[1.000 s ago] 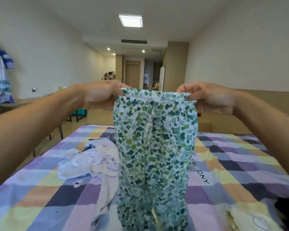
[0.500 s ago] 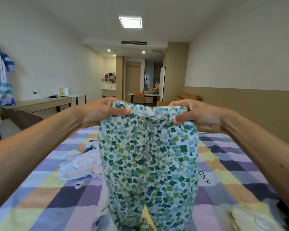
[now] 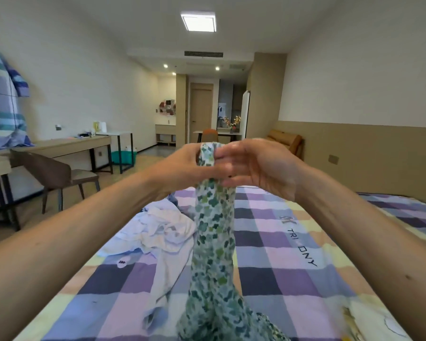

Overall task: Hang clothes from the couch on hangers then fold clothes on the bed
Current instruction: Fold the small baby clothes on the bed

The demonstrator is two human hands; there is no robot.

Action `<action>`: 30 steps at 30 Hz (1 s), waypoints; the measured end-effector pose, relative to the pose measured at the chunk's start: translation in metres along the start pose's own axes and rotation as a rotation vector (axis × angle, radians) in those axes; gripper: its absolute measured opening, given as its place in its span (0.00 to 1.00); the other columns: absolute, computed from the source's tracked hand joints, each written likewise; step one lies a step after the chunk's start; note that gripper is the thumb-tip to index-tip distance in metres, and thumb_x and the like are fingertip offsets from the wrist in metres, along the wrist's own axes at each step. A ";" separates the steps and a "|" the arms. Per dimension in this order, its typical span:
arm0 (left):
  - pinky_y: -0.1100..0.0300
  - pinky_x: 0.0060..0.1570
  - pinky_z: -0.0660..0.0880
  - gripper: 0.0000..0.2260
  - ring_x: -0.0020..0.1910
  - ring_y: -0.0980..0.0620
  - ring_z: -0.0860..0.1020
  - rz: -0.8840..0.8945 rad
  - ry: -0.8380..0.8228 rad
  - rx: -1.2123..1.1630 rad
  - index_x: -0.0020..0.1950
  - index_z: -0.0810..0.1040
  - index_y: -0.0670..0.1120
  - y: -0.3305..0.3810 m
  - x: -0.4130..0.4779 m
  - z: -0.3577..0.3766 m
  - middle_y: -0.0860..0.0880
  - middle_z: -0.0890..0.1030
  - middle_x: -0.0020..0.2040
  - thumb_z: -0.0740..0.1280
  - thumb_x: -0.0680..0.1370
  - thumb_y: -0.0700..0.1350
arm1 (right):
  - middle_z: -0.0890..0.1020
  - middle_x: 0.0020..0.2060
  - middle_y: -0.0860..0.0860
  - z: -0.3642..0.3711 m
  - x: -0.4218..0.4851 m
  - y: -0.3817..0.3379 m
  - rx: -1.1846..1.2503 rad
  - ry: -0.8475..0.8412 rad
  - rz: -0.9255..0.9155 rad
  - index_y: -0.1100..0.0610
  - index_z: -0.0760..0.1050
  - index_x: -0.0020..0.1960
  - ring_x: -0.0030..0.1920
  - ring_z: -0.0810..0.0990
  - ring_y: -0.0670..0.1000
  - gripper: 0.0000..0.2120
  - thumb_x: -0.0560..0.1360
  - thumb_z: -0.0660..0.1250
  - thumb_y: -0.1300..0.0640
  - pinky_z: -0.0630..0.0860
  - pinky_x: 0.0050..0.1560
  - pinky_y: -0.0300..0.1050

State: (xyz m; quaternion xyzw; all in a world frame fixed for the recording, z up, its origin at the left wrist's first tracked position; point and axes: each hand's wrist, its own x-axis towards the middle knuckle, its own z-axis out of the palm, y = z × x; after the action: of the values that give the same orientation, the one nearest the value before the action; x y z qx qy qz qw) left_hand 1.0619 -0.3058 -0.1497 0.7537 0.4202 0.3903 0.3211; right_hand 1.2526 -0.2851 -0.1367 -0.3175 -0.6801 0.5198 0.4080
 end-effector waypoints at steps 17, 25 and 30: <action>0.48 0.59 0.78 0.06 0.56 0.45 0.83 -0.079 0.163 0.069 0.53 0.84 0.43 -0.019 0.090 -0.049 0.46 0.87 0.52 0.70 0.78 0.37 | 0.87 0.51 0.56 -0.050 0.087 -0.003 -0.308 0.197 -0.058 0.62 0.80 0.59 0.53 0.86 0.55 0.14 0.79 0.71 0.54 0.79 0.62 0.58; 0.56 0.50 0.76 0.05 0.49 0.51 0.79 0.131 0.334 0.055 0.52 0.77 0.39 0.051 0.134 -0.079 0.45 0.82 0.52 0.67 0.79 0.39 | 0.88 0.41 0.49 -0.079 0.118 -0.076 -0.235 0.289 -0.324 0.63 0.78 0.60 0.43 0.87 0.47 0.10 0.81 0.66 0.58 0.81 0.41 0.40; 0.41 0.67 0.73 0.20 0.60 0.39 0.79 0.184 0.272 0.095 0.61 0.74 0.30 0.057 0.081 -0.072 0.37 0.82 0.59 0.69 0.74 0.42 | 0.85 0.57 0.57 -0.064 0.070 -0.066 -0.216 0.127 -0.341 0.64 0.76 0.65 0.58 0.84 0.56 0.15 0.82 0.66 0.56 0.80 0.61 0.53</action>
State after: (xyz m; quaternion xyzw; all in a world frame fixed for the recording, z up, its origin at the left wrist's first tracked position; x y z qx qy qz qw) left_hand 1.0497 -0.2487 -0.0422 0.7433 0.4071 0.4963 0.1884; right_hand 1.2766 -0.2131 -0.0493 -0.2718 -0.7487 0.3464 0.4955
